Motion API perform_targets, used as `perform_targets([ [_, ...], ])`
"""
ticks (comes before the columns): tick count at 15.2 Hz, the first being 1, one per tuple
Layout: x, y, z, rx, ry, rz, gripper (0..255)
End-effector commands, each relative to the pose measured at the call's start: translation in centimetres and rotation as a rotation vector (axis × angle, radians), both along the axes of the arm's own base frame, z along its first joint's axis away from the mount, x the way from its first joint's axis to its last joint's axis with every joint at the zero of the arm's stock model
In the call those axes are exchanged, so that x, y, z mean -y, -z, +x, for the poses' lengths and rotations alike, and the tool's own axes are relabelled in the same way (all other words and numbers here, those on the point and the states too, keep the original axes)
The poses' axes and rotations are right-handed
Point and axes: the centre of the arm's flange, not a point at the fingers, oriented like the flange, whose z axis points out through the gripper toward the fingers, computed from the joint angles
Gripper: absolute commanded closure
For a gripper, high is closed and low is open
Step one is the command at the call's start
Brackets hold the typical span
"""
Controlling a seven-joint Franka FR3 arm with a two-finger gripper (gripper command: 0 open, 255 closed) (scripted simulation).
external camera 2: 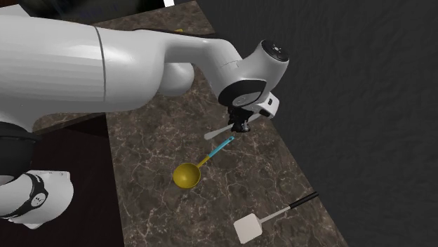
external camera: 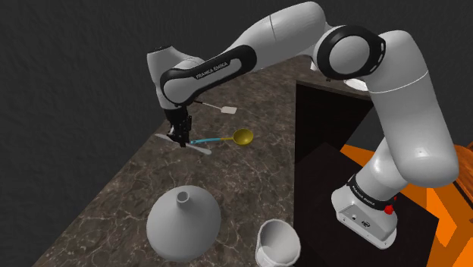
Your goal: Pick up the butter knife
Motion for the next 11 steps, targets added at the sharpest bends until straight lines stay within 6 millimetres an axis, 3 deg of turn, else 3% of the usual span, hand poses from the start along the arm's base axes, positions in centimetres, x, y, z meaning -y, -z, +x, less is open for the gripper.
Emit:
perform_targets([
  [1, 0.0, -1.1, 0.0, -0.001, 0.0, 0.0, 255],
  [9, 0.0, -5.3, 0.0, -0.001, 0.0, 0.0, 255],
  [11, 0.0, -5.4, 0.0, -0.001, 0.0, 0.0, 255],
])
